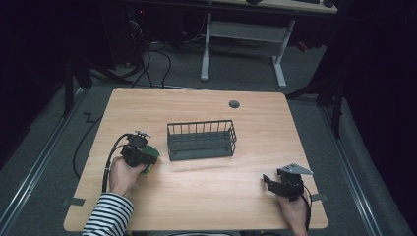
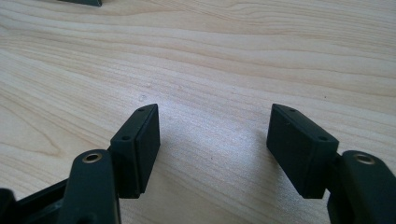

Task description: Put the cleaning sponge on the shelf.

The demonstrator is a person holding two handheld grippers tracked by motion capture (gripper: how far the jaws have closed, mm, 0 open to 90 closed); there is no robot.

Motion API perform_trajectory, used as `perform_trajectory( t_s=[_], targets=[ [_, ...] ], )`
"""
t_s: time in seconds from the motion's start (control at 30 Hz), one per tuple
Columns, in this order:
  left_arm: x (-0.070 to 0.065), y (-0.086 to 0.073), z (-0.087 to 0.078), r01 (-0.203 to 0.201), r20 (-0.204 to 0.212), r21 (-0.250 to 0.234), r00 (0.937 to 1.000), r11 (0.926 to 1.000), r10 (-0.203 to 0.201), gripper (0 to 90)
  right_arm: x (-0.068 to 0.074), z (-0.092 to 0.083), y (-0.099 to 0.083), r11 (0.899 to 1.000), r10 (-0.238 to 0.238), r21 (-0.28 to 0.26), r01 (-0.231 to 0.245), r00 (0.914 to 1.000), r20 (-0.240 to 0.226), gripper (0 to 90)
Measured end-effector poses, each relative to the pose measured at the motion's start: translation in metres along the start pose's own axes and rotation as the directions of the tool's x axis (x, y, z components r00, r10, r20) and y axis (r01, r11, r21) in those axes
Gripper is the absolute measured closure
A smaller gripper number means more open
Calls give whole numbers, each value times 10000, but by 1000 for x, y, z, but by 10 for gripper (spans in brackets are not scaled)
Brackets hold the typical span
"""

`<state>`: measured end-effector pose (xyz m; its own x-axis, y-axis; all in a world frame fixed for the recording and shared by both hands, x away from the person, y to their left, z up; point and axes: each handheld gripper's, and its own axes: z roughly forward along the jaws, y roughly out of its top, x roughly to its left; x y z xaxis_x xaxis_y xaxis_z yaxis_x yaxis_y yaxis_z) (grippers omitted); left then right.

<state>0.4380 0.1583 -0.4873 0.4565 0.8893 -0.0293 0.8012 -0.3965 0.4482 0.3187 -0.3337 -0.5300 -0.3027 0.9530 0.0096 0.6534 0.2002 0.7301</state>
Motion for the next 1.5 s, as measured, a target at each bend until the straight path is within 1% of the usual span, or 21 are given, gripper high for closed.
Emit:
perform_trajectory(
  t_s=[0.1, 0.17, 0.27, 0.37, 0.4, 0.6, 0.7, 0.8, 0.83, 0.9, 1.0, 1.07, 1.2, 1.23, 1.27, 1.33, 1.37, 1.4, 1.43, 1.47, 1.5],
  targets=[
    [0, -1, -4, -24, 41, -39, 10000, 10000, 24, 277, 0, 0, 0, 10000, -3, 5, 3, 10000, 1, 344],
    [-2, -1, -9, -83, 140, -128, 9999, 9999, 84, 278, 1, 0, 0, 9999, -140, -3, 140, 9999, 68, 343],
    [-4, -2, -12, -135, 171, -103, 9998, 9999, 137, 279, 1, 0, 0, 9999, -131, 32, 131, 9999, 87, 341],
    [-11, 0, -17, -402, 86, -117, 9991, 9991, 403, 279, 2, 0, 0, 9999, -148, 44, 147, 9999, 88, 336],
    [-11, 0, -17, -402, 86, -117, 9991, 9991, 403, 279, 2, 0, 0, 9999, -148, 44, 147, 9999, 88, 336],
    [-17, 4, -36, -601, 61, -623, 9981, 9962, 606, 279, 2, 0, 0, 9999, -152, 45, 151, 9998, 100, 340],
    [-19, 5, -47, -796, -190, -902, 9968, 9927, 782, 280, 2, 1, 0, 9999, -155, 43, 155, 9998, 114, 342],
    [-19, 6, -59, -662, -64, -1289, 9978, 9894, 659, 279, 2, 1, 0, 9999, -149, 47, 149, 9998, 111, 339],
    [-19, 7, -61, -653, -23, -1314, 9978, 9892, 656, 279, 2, 1, 0, 9999, -166, 49, 166, 9998, 122, 338],
    [-20, 9, -67, -847, -208, -1336, 9964, 9874, 827, 279, 2, 1, 0, 9999, -153, 46, 152, 9998, 117, 343],
    [-19, 10, -70, -840, -252, -1439, 9964, 9860, 812, 279, 2, 0, 0, 9999, -145, 45, 145, 9998, 114, 345],
    [-18, 13, -76, -720, -142, -1690, 9974, 9830, 706, 279, 2, 0, 0, 9999, -125, 50, 124, 9998, 122, 344],
    [-20, 16, -82, -693, -103, -1897, 9976, 9794, 686, 279, 2, 0, 0, 9999, -121, 51, 121, 9998, 128, 342],
    [-21, 20, -86, -745, -73, -2019, 9972, 9766, 746, 279, 2, 1, 0, 9999, -137, 46, 137, 9998, 128, 342],
    [-21, 20, -86, -745, -73, -2019, 9972, 9766, 746, 279, 2, 1, 0, 9999, -137, 46, 137, 9998, 128, 342],
    [-24, 26, -91, -896, -121, -2119, 9960, 9732, 891, 279, 2, 0, 0, 9999, -122, 51, 122, 9998, 133, 342],
    [-24, 26, -91, -896, -121, -2119, 9960, 9732, 891, 280, 2, 0, 0, 9999, -122, 51, 122, 9998, 133, 342],
    [-24, 30, -94, -960, -159, -2138, 9954, 9721, 948, 279, 2, 0, 0, 10000, -77, 47, 77, 9999, 139, 341],
    [-24, 30, -94, -960, -159, -2138, 9954, 9721, 948, 279, 2, 0, 0, 10000, -77, 47, 77, 9999, 139, 341],
    [-23, 34, -94, -900, -132, -2120, 9959, 9731, 892, 279, 1, 0, 0, 10000, -29, 31, 29, 9999, 120, 341],
    [-23, 37, -95, -841, -24, -2129, 9963, 9734, 856, 279, 1, 0, 0, 10000, -6, 30, 6, 9999, 112, 341]
  ],
)
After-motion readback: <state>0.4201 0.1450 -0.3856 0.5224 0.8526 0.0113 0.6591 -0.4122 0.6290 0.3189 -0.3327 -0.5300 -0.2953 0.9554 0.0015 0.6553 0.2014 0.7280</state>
